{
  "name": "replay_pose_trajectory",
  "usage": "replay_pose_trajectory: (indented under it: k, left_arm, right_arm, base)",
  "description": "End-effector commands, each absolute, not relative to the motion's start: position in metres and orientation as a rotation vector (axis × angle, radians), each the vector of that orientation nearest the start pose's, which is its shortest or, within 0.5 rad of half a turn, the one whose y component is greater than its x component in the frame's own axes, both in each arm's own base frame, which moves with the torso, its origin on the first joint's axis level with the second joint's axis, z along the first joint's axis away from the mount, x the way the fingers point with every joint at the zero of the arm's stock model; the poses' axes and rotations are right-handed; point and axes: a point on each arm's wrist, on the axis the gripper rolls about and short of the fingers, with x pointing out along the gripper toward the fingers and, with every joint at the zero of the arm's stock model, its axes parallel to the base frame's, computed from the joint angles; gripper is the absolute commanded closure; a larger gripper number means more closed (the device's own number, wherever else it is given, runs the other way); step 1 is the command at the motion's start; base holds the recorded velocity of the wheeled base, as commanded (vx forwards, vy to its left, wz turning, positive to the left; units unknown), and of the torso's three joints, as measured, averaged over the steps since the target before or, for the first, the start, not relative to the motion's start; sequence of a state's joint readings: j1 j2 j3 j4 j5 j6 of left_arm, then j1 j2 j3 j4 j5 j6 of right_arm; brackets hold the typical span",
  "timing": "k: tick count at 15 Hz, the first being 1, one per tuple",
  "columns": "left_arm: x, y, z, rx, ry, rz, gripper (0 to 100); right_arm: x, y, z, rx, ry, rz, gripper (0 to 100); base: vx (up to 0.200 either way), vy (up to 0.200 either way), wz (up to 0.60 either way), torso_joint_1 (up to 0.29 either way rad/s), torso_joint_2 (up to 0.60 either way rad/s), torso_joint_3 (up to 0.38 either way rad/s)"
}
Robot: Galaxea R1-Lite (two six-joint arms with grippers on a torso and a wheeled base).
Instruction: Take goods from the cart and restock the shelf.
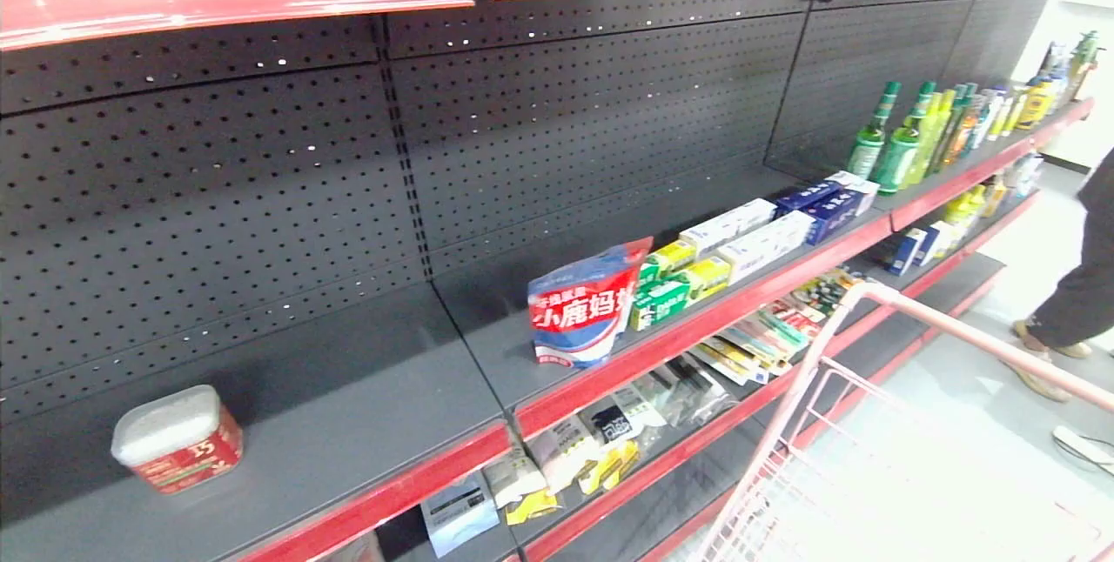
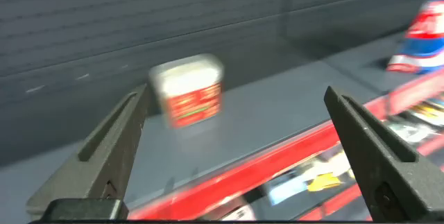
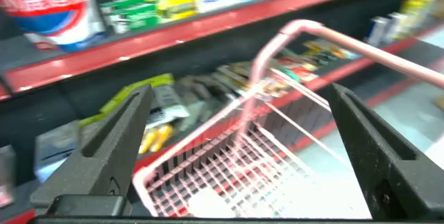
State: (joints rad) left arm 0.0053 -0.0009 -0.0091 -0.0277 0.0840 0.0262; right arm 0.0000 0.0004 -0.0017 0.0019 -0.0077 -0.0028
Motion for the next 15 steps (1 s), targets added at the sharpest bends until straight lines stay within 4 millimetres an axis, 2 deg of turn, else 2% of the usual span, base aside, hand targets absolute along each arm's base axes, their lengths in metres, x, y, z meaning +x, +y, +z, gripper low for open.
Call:
replay_pose_trajectory:
  k: [1,3,12,13,14,15]
  left_arm:
    - [-0.024,0.002,0.081,0.025,-0.036,0.091,0]
    - [-0.024,0.002,0.081,0.025,-0.036,0.091,0]
    - [-0.024,0.002,0.081,0.025,-0.036,0.091,0]
    - [-0.024,0.002,0.081,0.023,-0.036,0.091,0]
    - [-0.024,0.002,0.081,0.023,-0.036,0.091,0]
    - [-0.024,0.002,0.081,0.023,-0.036,0.091,0]
  right_arm:
    - [-0.023,0.000,0.076,-0.003,0.002,-0.008,0]
    - [-0.023,0.000,0.076,-0.003,0.000,-0.008,0]
    - [-0.023,0.000,0.076,0.012,0.006,0.000,0]
    - [-0.020,0.000,0.132,0.058,-0.018,0.054,0]
    - [-0.003,0.001,0.193,0.184,-0.012,0.055,0]
    - [0.006,0.001,0.216,0.224,-0.004,0.064,0]
  base:
    - [0.000,0.000,-0.60,-0.002,0.01,0.002]
    - [0.000,0.000,-0.60,0.005,0.00,-0.002]
    - [0.000,0.000,0.00,0.000,0.00,0.000]
    - [0.000,0.000,0.00,0.000,0.00,0.000]
    - [0.000,0.000,0.00,0.000,0.00,0.000]
    - [0.000,0.000,0.00,0.000,0.00,0.000]
